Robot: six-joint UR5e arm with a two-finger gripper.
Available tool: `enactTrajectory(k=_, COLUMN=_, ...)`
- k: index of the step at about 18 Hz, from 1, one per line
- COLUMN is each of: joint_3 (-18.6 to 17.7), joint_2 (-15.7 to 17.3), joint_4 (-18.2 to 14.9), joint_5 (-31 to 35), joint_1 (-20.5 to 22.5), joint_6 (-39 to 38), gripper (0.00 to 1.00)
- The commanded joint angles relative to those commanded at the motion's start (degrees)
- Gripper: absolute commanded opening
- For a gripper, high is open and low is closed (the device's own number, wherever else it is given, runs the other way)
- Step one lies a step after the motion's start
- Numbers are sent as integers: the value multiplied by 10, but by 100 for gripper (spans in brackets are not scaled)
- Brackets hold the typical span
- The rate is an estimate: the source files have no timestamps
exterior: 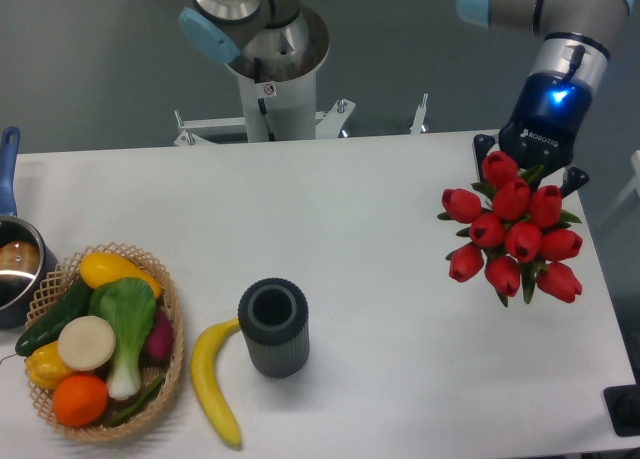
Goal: Insert the flowers into the vase
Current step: 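Lift the red tulip bunch held in the gripper off the table, then carry the tulips over the dark grey vase, stems pointing down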
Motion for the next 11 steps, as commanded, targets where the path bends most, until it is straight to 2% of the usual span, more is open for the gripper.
enactTrajectory(k=4, joint_3=-16, joint_2=0, joint_4=7, joint_5=-91, joint_1=-45, joint_6=6, gripper=27)
enactTrajectory(k=6, joint_3=-45, joint_2=-4, joint_4=45, joint_5=-115, joint_1=-72, joint_6=26, gripper=27)
enactTrajectory(k=7, joint_3=-63, joint_2=-8, joint_4=50, joint_5=-159, joint_1=-75, joint_6=53, gripper=27)
enactTrajectory(k=9, joint_3=-86, joint_2=-15, joint_4=50, joint_5=-215, joint_1=-84, joint_6=111, gripper=27)
enactTrajectory(k=11, joint_3=-88, joint_2=-14, joint_4=50, joint_5=-230, joint_1=-96, joint_6=118, gripper=27)
